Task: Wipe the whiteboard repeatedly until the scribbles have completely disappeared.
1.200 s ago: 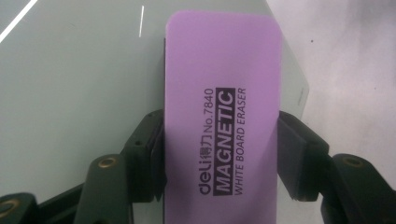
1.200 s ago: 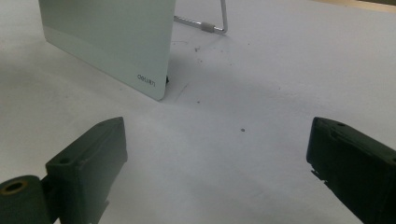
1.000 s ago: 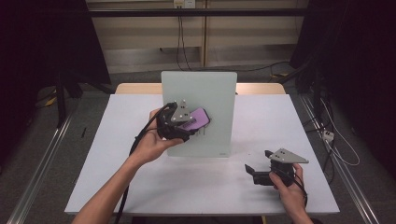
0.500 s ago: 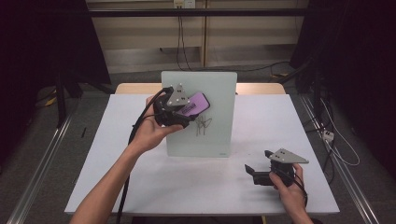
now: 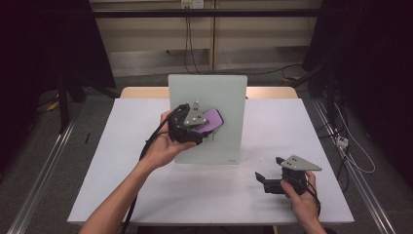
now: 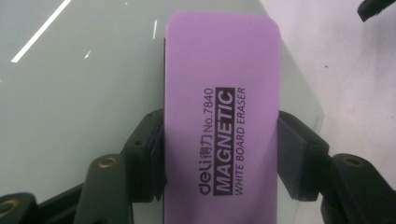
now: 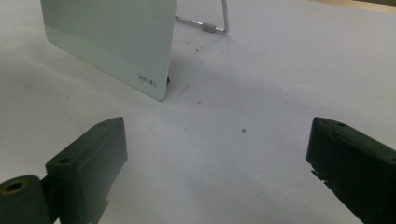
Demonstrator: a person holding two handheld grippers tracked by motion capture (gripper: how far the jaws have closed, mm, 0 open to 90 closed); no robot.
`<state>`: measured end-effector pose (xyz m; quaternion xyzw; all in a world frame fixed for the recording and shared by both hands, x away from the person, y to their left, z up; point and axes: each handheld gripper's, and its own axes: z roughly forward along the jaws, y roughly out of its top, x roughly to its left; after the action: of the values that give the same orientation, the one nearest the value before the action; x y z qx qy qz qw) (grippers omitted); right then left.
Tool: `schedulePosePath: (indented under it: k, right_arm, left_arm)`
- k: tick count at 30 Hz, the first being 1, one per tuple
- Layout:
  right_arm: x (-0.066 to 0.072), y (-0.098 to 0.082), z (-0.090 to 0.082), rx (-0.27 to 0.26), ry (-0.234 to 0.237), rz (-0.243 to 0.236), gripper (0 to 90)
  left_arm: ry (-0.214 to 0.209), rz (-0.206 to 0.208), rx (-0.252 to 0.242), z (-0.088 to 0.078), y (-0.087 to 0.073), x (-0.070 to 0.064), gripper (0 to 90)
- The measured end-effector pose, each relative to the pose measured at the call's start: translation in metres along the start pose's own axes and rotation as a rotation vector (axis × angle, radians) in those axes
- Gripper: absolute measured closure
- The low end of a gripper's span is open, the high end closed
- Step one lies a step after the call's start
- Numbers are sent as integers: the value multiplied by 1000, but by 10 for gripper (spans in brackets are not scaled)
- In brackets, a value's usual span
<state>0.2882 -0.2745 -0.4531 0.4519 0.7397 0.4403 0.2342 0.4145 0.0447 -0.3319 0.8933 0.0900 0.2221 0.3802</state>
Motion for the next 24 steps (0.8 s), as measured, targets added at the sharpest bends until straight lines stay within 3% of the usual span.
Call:
schedulePosePath:
  k: [17, 24]
  right_arm:
    - [0, 0, 0, 1, 3, 1, 56]
    - [0, 0, 0, -1, 1, 0, 56]
  left_arm:
    - [-76, 5, 63, 19, -13, -22, 409]
    - [-75, -6, 65, 16, -12, -18, 408]
